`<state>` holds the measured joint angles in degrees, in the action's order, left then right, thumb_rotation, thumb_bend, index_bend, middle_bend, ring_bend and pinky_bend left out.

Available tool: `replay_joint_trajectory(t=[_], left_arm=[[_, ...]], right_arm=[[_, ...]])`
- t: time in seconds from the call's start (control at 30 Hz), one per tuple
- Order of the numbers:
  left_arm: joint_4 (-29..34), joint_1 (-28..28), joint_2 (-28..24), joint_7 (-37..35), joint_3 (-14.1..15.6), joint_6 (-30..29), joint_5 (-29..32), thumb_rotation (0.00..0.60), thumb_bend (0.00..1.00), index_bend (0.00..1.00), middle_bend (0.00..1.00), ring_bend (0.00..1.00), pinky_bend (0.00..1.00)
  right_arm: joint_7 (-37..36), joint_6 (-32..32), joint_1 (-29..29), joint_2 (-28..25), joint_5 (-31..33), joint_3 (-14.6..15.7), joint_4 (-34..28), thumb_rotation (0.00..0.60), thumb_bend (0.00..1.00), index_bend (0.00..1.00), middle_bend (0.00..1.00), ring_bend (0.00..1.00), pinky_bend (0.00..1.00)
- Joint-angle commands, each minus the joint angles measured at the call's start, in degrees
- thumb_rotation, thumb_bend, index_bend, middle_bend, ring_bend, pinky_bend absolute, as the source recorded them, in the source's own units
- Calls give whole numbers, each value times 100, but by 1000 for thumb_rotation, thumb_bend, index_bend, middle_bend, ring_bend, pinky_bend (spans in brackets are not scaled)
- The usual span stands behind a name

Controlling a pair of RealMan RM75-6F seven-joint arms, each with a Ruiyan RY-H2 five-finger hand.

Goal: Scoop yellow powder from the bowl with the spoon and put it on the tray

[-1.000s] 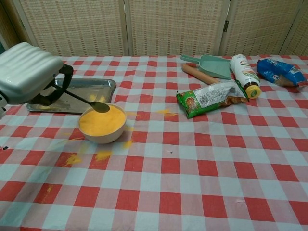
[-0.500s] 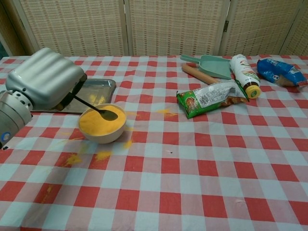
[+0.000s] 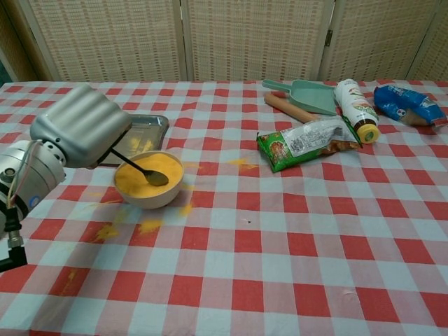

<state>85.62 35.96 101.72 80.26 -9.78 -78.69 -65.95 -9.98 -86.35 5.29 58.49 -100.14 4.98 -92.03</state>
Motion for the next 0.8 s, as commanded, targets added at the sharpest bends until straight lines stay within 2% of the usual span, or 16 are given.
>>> replay_joint_trajectory(t=[0.03,0.4,0.6,0.7,0.8], left_arm=[[-152,74,35,-117,-109,86,117,600,791,924,1000,1000,1000],[-512,239,8,-773,-409,210,302,600,791,926,1000,1000,1000],[78,147,-243,-894,-324,119,329,600,791,925,1000,1000,1000],[180,130,-289,-901,-300,104,330,600,790,925,1000,1000,1000],[619,-6,-462,-860,-74,-9,290,600,788,925,1000,1000,1000]], right_arm=[[10,6,-1,3,19,-11,-1,600,87,0,0,0,0],[92,76,9,30,94,-42,-16,600,87,0,0,0,0],[118,81,8,35,84,-41,-29,600,87,0,0,0,0],[118,79,7,35,79,-39,-30,600,86,0,0,0,0],[112,34,-8,24,-2,-8,-42,600,87,0,0,0,0]])
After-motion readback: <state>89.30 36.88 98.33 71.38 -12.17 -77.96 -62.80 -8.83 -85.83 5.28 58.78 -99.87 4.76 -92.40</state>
